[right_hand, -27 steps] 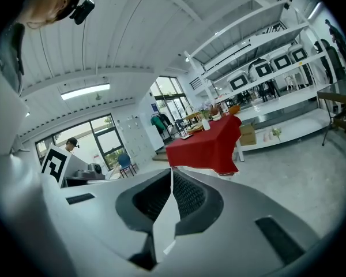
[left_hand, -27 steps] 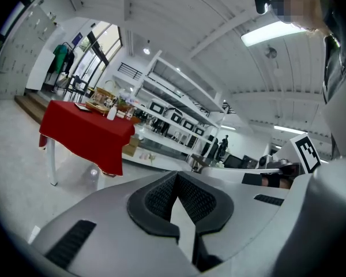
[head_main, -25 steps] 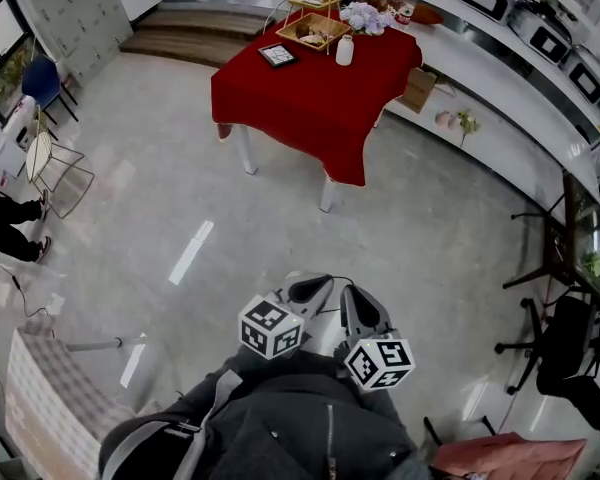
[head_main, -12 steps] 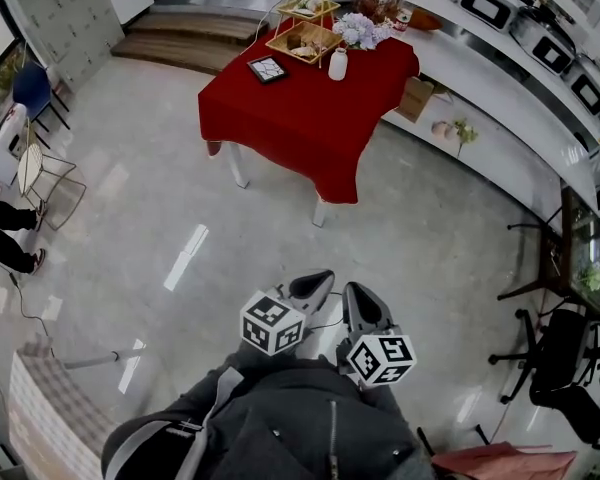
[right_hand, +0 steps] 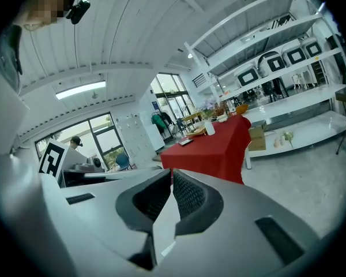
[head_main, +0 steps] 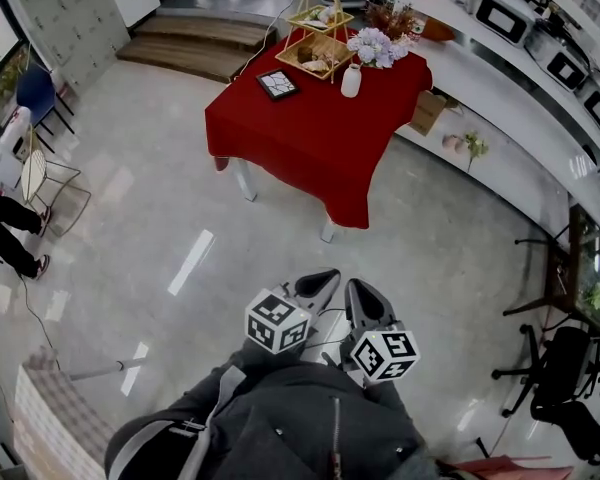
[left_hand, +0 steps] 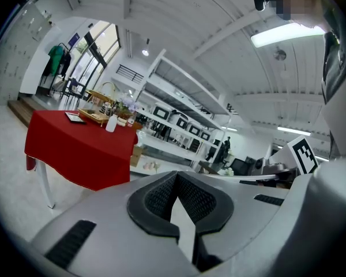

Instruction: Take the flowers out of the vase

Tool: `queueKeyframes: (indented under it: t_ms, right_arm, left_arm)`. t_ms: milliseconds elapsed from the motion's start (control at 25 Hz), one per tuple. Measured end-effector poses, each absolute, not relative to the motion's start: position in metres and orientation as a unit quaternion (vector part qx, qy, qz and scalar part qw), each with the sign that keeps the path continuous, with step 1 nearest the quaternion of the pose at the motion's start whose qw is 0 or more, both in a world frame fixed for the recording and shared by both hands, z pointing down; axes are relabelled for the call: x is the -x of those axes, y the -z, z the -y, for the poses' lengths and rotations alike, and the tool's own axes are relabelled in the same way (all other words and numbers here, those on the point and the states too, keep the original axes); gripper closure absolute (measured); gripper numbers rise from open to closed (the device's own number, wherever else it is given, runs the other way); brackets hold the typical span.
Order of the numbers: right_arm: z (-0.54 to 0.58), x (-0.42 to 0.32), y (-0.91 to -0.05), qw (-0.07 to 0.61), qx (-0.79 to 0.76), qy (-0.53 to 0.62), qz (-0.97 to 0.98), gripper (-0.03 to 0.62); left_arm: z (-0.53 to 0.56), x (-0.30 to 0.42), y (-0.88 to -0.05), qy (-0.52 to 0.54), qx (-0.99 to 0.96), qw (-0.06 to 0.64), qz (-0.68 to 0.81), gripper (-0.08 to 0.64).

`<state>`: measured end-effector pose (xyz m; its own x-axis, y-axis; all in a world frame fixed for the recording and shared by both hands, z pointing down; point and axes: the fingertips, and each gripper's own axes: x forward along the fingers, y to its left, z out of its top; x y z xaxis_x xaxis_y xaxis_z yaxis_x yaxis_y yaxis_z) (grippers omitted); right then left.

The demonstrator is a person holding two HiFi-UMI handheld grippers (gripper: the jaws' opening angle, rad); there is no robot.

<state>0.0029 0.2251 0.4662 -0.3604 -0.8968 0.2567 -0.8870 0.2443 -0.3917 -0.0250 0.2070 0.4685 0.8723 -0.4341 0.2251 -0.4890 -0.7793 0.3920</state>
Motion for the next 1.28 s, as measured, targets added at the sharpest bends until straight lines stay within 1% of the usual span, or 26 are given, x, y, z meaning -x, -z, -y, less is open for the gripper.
queueKeyframes:
  t_ms: [280, 1000, 1280]
  right_arm:
    - [-0.197, 0.011, -0.474, 0.004, 0.564, 0.247, -0.788, 0.577]
    - [-0.14, 0.037, -0.482, 0.015, 0.577, 0.254, -0.776, 0.577]
    - [-0.128, 0.049, -0.474, 0.005, 0.559, 0.242, -0.793, 0.577]
  left_arm:
    - [-0.181, 0.036, -0.471, -0.065, -0.944, 0.222, 0.236, 0.552]
    - [-0.12, 0.058, -0.478, -0.066, -0.948, 0.228, 0.212, 0.552]
    - [-0.113, 0.065, -0.484, -0.077, -0.944, 0.232, 0.221, 0.552]
